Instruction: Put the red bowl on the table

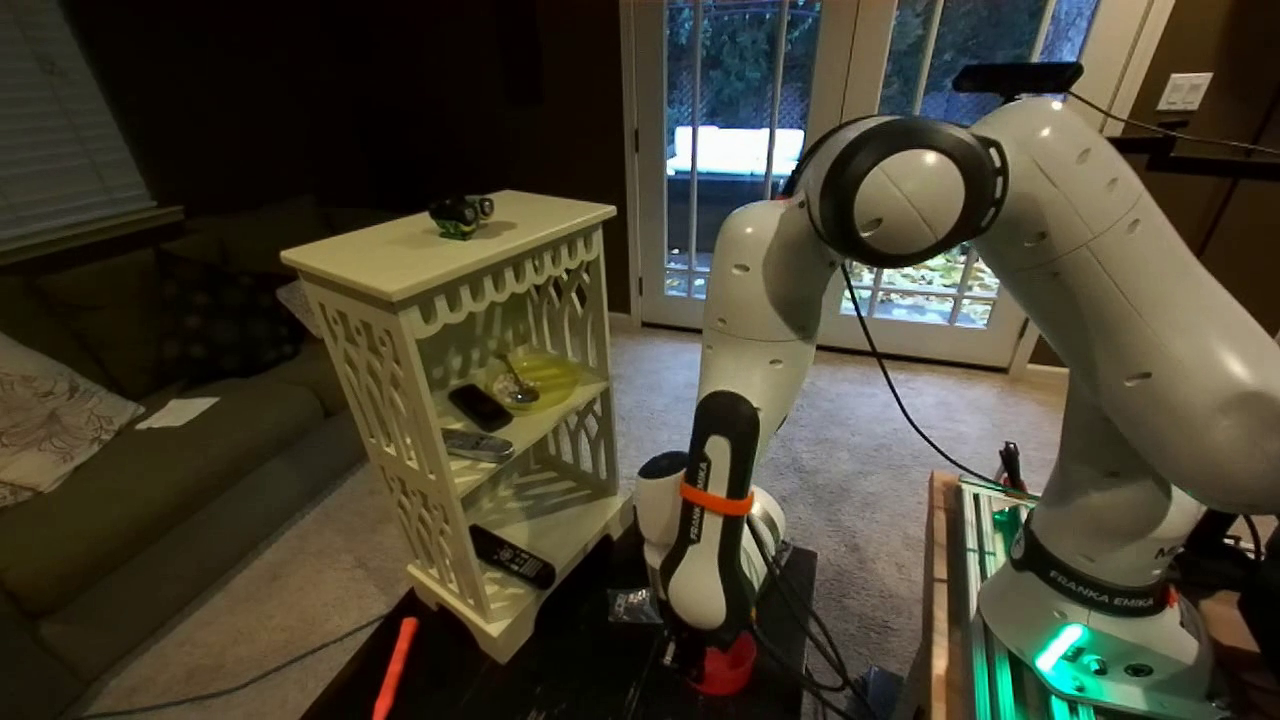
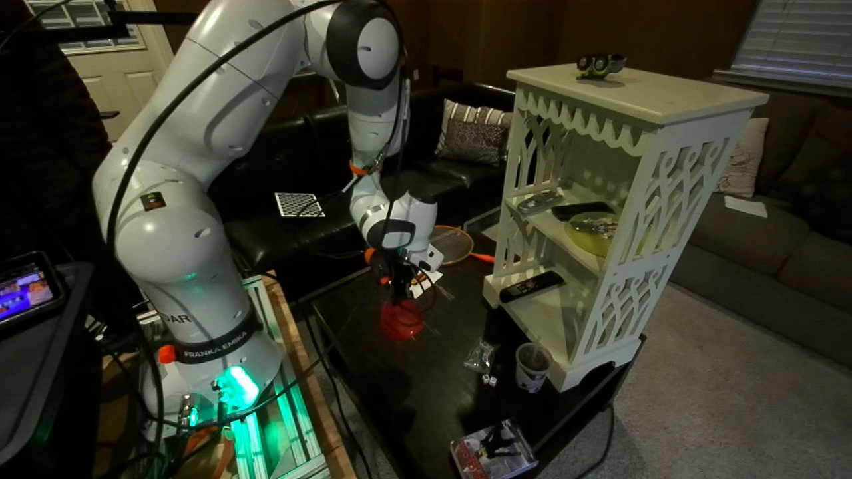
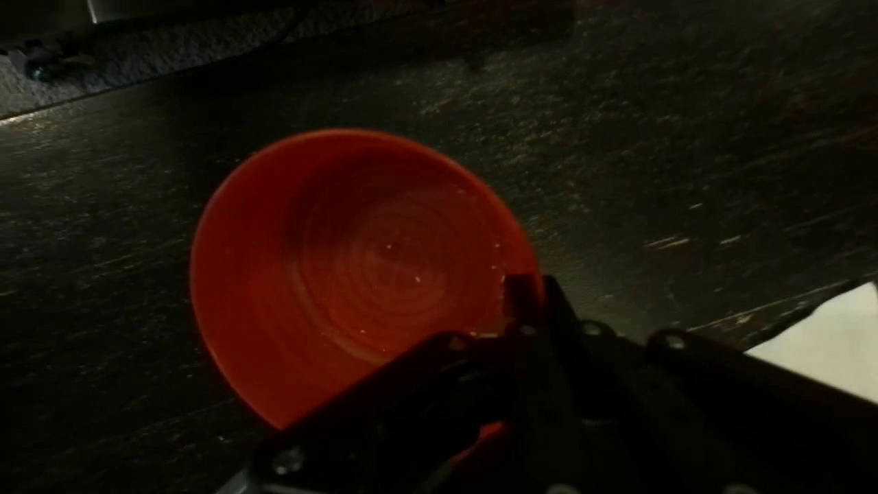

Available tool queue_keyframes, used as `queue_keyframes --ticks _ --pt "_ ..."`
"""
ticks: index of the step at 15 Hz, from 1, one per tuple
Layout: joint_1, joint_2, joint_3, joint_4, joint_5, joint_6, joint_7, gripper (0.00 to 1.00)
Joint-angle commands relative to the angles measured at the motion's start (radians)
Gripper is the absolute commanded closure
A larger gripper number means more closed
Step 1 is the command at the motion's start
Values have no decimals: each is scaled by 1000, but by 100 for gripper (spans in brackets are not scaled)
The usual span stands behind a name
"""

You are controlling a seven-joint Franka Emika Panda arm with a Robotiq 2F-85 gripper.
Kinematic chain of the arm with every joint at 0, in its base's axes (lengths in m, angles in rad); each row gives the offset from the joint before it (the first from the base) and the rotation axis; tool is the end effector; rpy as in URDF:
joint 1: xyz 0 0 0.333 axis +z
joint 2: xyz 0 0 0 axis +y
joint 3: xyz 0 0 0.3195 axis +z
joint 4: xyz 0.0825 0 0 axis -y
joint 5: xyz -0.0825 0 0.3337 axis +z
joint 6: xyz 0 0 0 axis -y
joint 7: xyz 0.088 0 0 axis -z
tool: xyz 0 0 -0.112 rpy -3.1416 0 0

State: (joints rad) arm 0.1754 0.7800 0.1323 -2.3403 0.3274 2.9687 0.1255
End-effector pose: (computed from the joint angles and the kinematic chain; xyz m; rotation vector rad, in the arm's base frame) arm 0.4235 0.1221 0.0473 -3.0274 0.2671 0.2767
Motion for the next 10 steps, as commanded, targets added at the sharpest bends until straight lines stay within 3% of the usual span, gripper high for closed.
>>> queue_keyframes --ticks 1,4,10 --pt "193 139 -133 130 -8 -13 250 99" --pt "302 242 -189 228 -2 -18 383 99" --pt "380 381 -228 385 -5 -70 529 99"
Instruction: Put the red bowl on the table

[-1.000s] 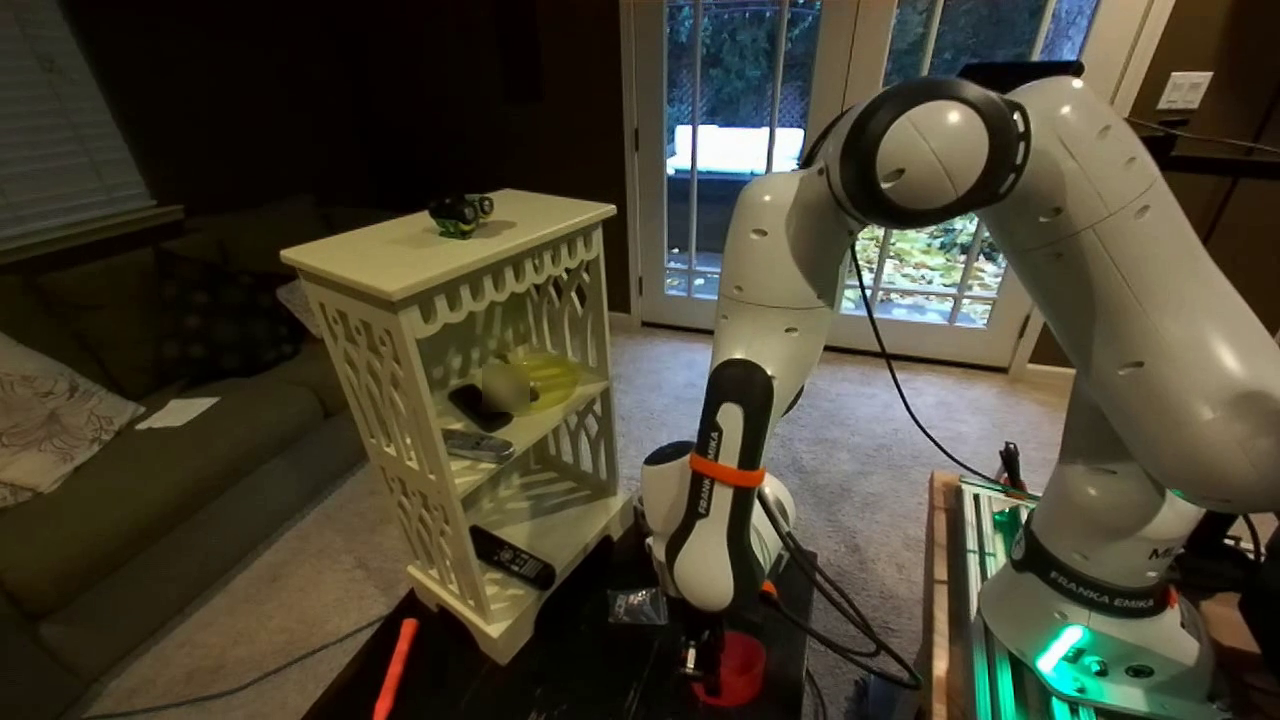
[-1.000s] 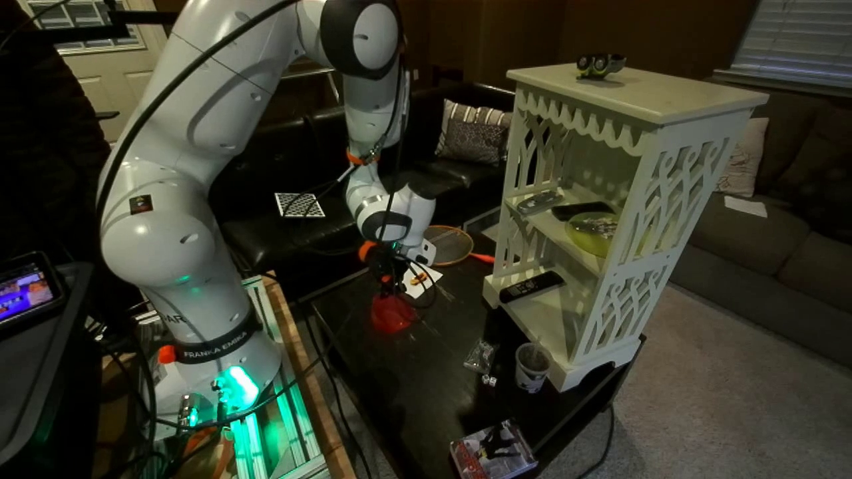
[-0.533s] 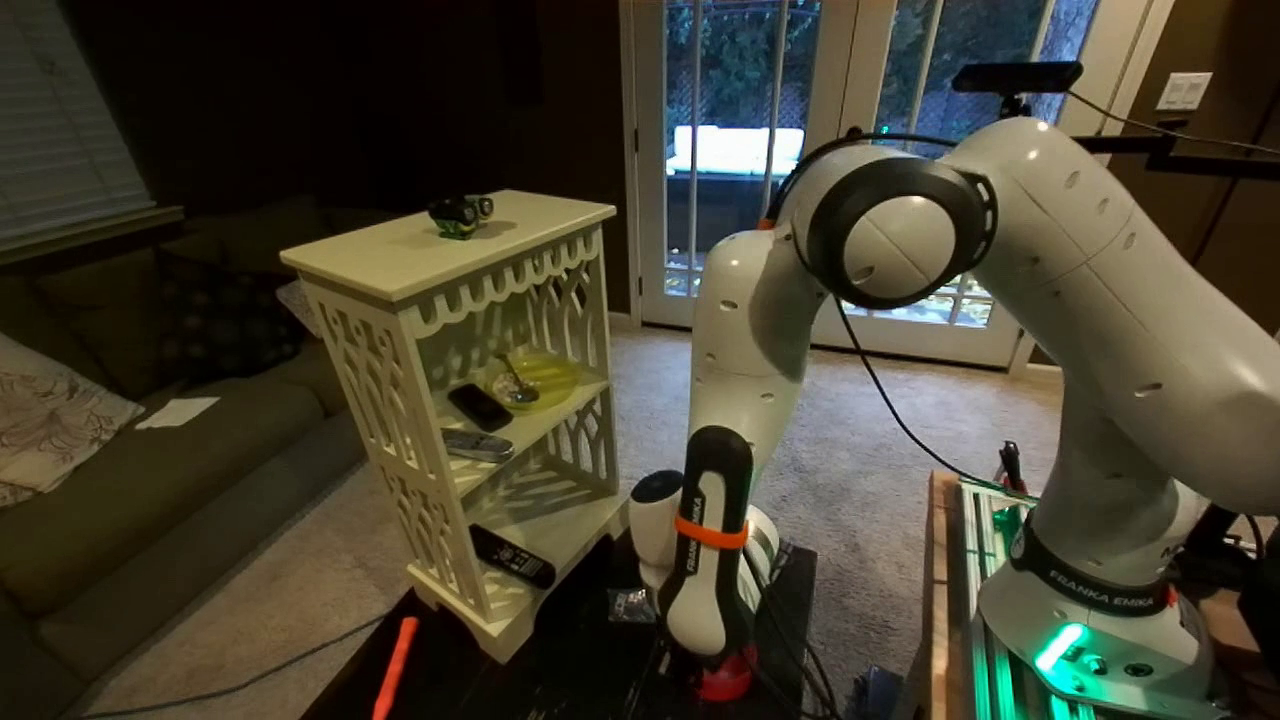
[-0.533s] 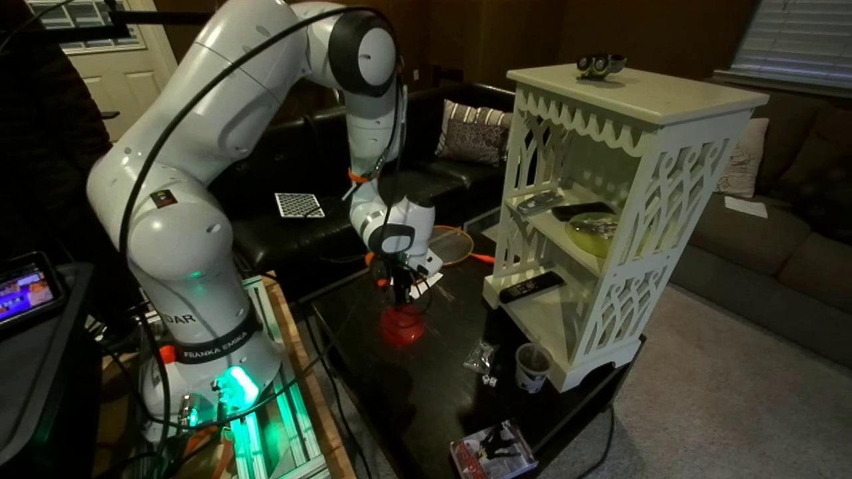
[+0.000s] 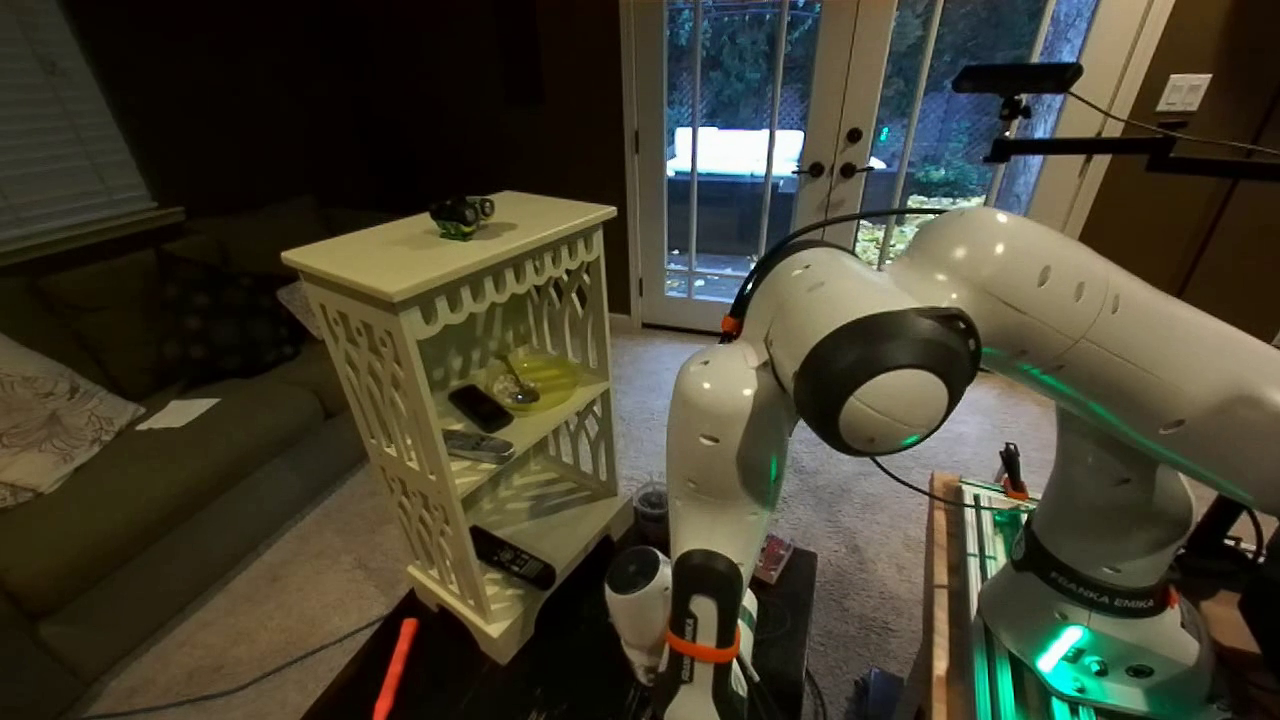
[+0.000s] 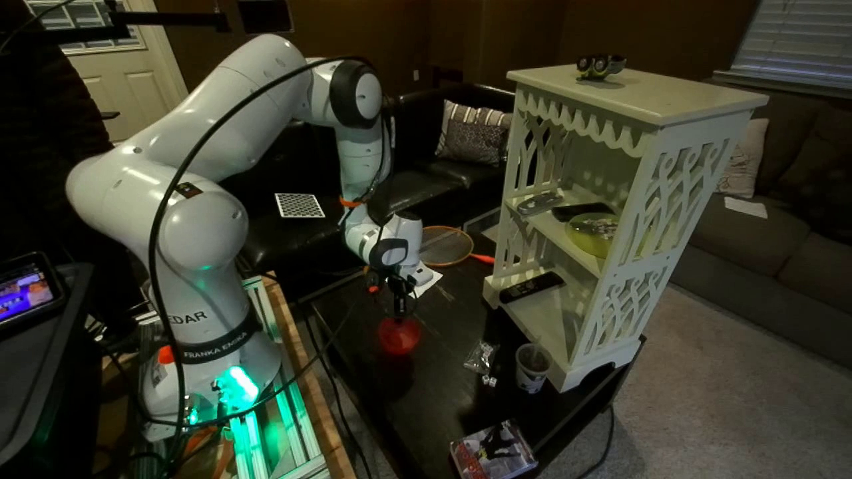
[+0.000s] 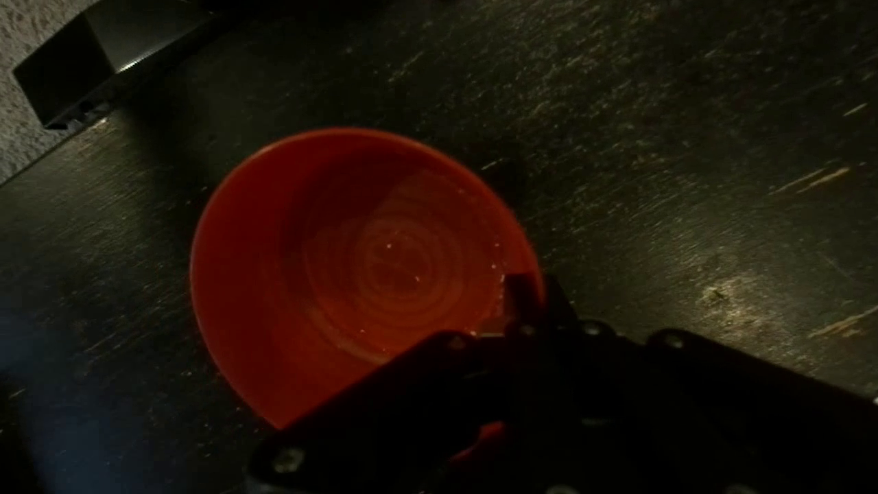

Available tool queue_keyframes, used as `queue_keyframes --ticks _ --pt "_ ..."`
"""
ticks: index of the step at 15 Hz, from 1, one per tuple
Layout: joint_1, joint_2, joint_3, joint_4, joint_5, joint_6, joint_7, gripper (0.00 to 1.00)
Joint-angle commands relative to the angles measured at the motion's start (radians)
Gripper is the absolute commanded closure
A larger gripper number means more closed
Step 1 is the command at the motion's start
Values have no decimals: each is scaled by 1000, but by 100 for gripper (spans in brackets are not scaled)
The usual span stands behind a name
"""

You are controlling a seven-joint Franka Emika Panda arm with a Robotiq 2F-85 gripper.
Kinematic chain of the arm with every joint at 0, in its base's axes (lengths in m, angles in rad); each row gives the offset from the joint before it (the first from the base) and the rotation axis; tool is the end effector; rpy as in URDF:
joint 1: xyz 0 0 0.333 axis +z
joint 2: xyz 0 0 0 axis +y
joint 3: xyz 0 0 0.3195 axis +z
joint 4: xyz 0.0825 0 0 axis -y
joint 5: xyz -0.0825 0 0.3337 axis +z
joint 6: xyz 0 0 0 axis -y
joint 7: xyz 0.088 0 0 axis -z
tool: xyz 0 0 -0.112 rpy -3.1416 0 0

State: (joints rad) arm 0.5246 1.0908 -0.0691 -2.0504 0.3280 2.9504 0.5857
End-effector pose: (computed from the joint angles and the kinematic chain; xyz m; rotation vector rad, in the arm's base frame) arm 0.4318 0.1812 -0.0505 2.9504 -0.6389 -0.2077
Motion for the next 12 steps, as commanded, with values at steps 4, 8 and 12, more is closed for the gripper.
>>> queue_keyframes --ticks 4,8,12 --pt "34 135 -40 178 -18 -90 127 99" --pt "14 180 -34 243 -30 -142 151 99" --pt "15 185 -38 261 -36 -166 187 71"
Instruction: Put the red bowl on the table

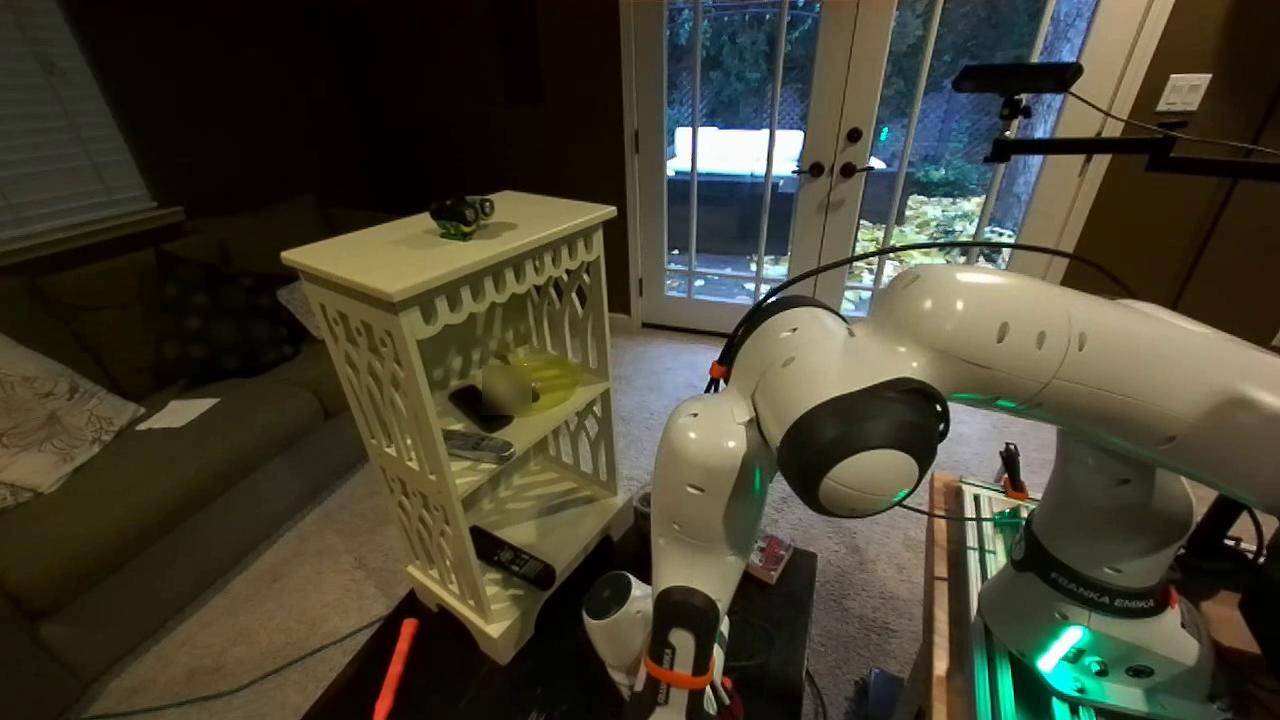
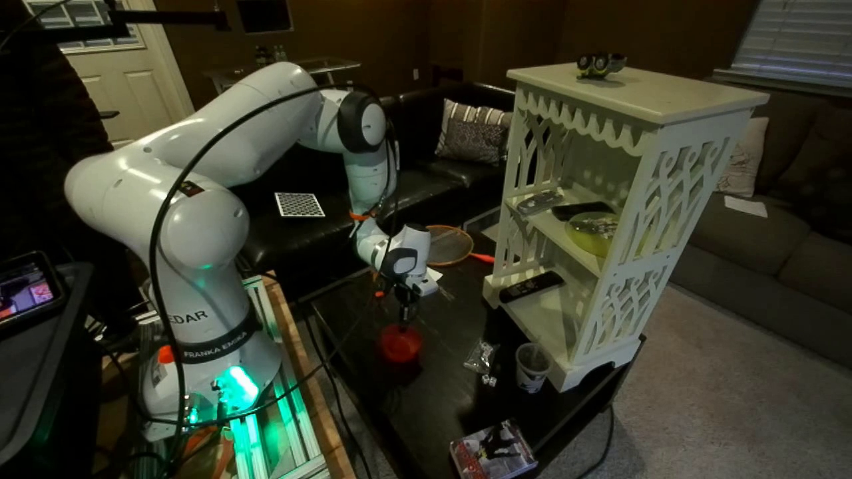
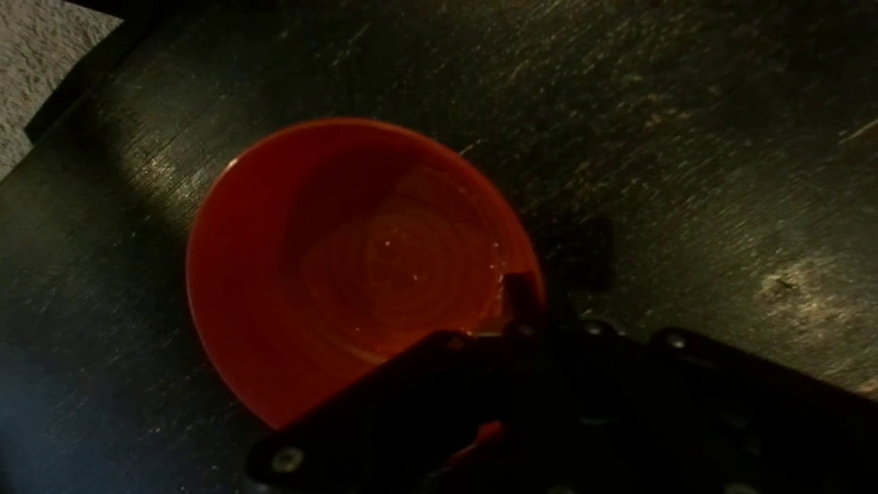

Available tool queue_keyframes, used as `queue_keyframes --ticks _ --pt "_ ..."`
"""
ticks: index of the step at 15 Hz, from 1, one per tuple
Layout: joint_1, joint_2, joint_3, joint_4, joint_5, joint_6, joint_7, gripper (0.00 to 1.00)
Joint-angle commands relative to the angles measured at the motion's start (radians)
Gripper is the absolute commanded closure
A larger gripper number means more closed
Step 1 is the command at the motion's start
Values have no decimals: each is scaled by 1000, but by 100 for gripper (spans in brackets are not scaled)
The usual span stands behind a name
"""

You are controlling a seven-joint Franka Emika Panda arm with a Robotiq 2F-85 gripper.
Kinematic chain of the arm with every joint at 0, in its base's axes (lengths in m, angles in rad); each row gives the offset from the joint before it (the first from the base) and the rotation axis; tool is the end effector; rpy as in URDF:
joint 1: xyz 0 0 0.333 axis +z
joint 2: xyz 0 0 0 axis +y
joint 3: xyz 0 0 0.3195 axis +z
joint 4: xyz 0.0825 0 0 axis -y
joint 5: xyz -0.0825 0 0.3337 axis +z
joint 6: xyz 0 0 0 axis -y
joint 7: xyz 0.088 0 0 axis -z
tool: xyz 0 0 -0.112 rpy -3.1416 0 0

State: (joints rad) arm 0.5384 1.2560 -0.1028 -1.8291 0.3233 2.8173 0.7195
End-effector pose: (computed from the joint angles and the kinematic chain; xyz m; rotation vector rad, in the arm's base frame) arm 0.4513 0.1842 -0.1021 2.8497 -0.7973 -0.2708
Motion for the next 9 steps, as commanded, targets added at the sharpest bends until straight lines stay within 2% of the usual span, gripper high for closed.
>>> queue_keyframes --ticks 1,4,6,9 --pt "0 11 -3 32 -33 -30 57 65" --pt "-35 -58 30 -39 -43 -34 19 44" --pt "-61 -134 51 -131 -39 -31 -6 30" --pt "-48 -245 32 -292 -38 81 -17 9"
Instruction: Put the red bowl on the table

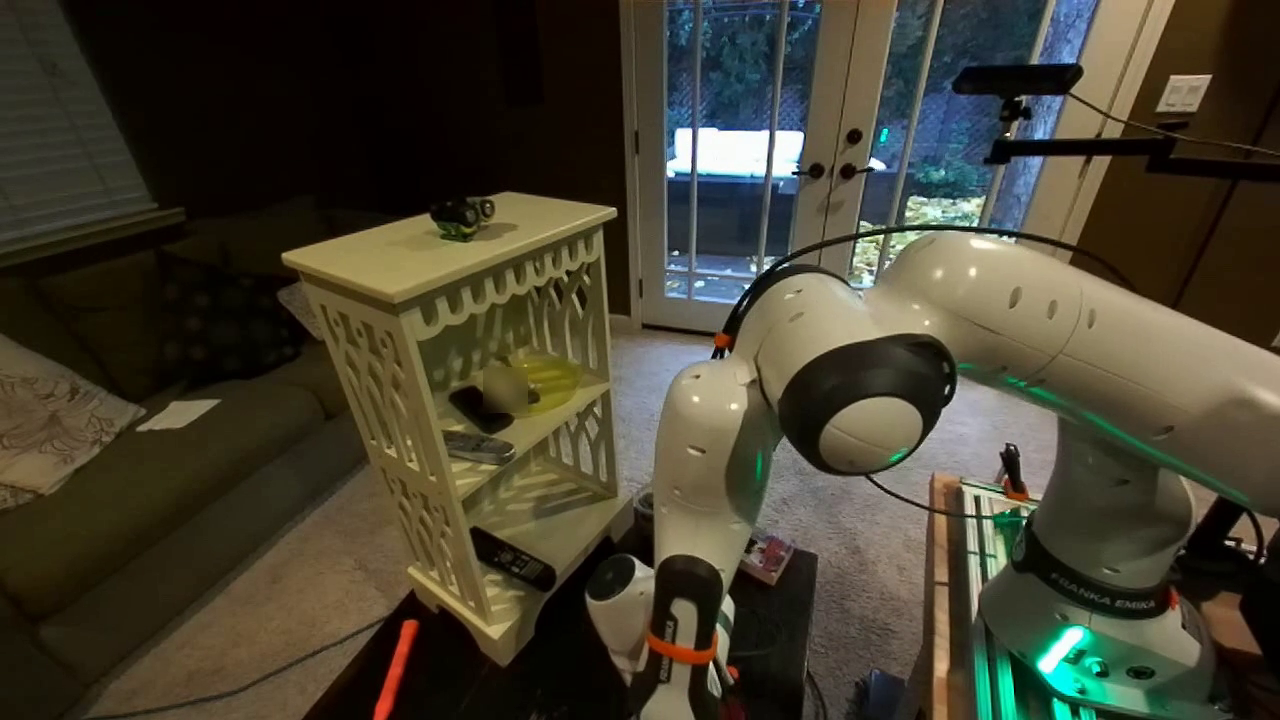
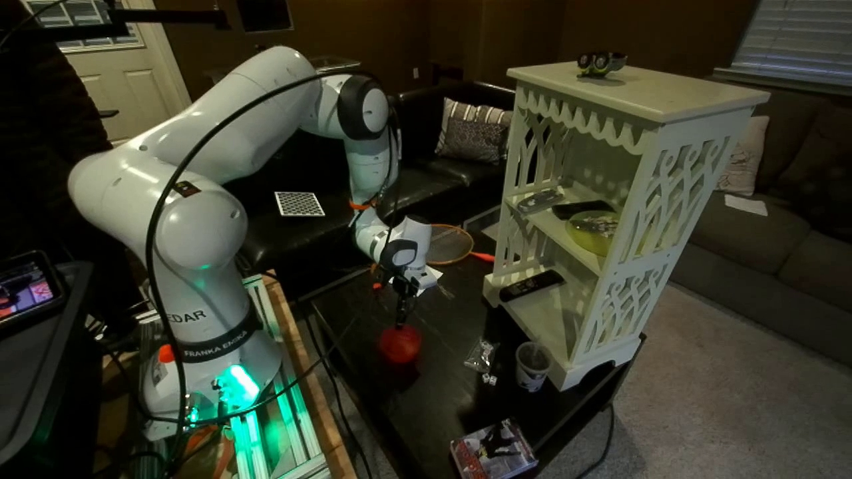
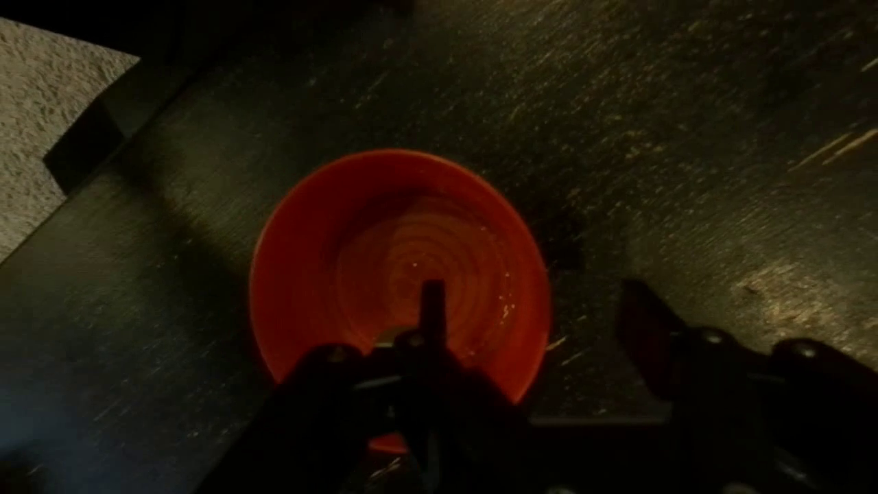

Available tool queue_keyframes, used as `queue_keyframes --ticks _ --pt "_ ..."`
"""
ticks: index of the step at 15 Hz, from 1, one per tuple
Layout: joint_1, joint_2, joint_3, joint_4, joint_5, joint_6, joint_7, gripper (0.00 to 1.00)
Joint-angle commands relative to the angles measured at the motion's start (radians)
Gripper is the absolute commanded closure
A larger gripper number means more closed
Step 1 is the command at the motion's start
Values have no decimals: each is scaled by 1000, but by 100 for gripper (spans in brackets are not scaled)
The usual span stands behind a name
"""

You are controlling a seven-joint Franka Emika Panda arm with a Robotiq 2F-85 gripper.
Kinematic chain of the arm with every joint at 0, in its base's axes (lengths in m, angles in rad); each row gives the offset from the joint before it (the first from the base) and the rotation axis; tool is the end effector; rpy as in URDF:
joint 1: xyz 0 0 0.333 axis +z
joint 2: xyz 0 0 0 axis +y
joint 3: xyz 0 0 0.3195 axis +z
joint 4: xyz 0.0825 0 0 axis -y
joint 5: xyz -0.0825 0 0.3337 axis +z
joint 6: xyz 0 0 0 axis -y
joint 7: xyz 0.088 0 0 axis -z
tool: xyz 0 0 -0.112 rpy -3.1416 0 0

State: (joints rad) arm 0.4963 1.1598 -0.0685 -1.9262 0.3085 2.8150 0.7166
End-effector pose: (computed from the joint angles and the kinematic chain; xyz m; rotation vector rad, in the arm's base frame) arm 0.4460 0.1811 -0.0731 2.8622 -0.8253 -0.3170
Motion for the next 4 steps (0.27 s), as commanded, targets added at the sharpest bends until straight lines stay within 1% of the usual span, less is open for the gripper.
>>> queue_keyframes --ticks 1,2,3,4 --pt "-5 -180 -6 -241 -29 142 -35 3" --pt "8 -215 -17 -292 -34 200 -52 0" --pt "-6 -107 -8 -147 -19 118 -23 14" --pt "-4 -140 -12 -192 -18 155 -37 8"
